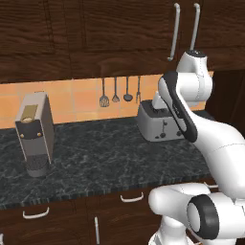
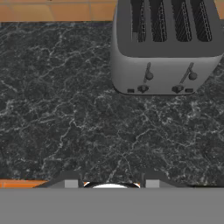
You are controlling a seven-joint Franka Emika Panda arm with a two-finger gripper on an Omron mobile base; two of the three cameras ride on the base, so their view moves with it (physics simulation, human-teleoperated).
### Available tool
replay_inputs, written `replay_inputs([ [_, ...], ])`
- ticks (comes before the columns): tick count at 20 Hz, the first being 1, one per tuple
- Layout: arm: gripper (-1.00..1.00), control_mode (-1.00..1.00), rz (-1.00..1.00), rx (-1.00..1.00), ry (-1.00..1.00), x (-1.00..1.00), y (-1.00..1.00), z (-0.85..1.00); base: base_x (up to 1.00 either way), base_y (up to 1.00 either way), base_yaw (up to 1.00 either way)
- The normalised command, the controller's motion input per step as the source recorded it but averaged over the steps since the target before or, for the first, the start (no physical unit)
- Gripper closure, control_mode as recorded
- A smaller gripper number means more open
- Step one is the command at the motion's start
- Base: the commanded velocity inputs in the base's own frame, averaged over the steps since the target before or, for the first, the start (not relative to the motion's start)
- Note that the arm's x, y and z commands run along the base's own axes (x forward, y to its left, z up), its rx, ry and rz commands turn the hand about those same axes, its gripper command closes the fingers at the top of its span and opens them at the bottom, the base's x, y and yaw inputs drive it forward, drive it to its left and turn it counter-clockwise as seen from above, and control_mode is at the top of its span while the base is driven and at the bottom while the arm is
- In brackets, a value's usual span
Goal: Navigate to the microwave.
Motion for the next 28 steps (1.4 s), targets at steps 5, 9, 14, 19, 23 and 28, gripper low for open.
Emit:
replay_inputs([
  [5, -1.0, 1.0, 0.0, 0.0, 0.0, 0.0, 0.0, 0.0, -0.18, 0.0, 0.0],
  [9, -1.0, 1.0, 0.0, 0.0, 0.0, 0.0, 0.0, 0.0, -0.22, 0.0, 0.0],
  [14, -1.0, 1.0, 0.0, 0.0, 0.0, 0.0, 0.0, 0.0, -0.2, 0.3, 0.36],
  [19, -1.0, 1.0, 0.0, 0.0, 0.0, 0.0, 0.0, 0.0, -0.05, 0.54, 0.92],
  [23, -1.0, 1.0, 0.0, 0.0, 0.0, 0.0, 0.0, 0.0, 0.0, 0.42, 1.0],
  [28, -1.0, 1.0, 0.0, 0.0, 0.0, 0.0, 0.0, 0.0, 0.0, 0.43, 0.98],
])
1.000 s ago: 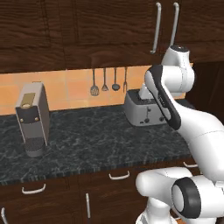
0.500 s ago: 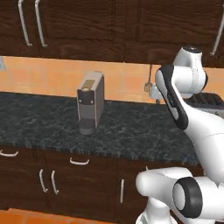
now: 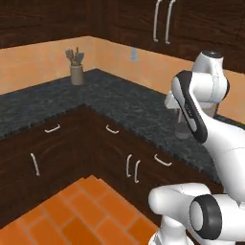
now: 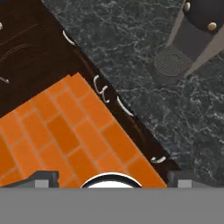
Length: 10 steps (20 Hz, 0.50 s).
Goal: Navigate to the microwave.
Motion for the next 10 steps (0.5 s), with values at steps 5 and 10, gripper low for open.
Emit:
replay_inputs([
  [5, -1.0, 1.0, 0.0, 0.0, 0.0, 0.0, 0.0, 0.0, -0.02, 0.35, 0.97],
  [10, -1.0, 1.0, 0.0, 0.0, 0.0, 0.0, 0.0, 0.0, -0.06, 0.29, 0.97],
])
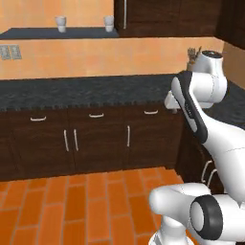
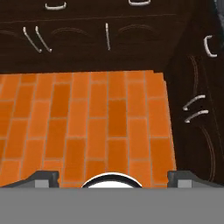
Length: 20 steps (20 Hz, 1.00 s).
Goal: Navigate to the microwave.
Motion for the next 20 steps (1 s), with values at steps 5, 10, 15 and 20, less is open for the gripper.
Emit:
replay_inputs([
  [5, -1.0, 1.0, 0.0, 0.0, 0.0, 0.0, 0.0, 0.0, -0.24, 0.24, 0.92],
  [10, -1.0, 1.0, 0.0, 0.0, 0.0, 0.0, 0.0, 0.0, -0.45, 0.1, 0.88],
  [15, -1.0, 1.0, 0.0, 0.0, 0.0, 0.0, 0.0, 0.0, -0.11, 0.04, 0.5],
  [20, -1.0, 1.0, 0.0, 0.0, 0.0, 0.0, 0.0, 0.0, -0.2, 0.49, 0.37],
])
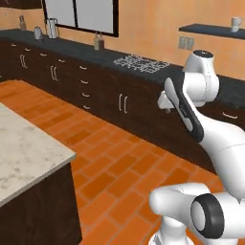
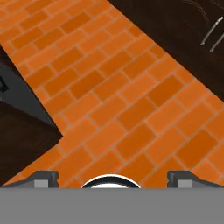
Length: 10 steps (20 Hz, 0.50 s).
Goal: Navigate to the microwave.
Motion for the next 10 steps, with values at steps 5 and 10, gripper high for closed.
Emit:
replay_inputs([
  [5, -1.0, 1.0, 0.0, 0.0, 0.0, 0.0, 0.0, 0.0, 0.0, 0.7, 0.89],
  [10, -1.0, 1.0, 0.0, 0.0, 0.0, 0.0, 0.0, 0.0, 0.0, 0.54, 0.88],
])
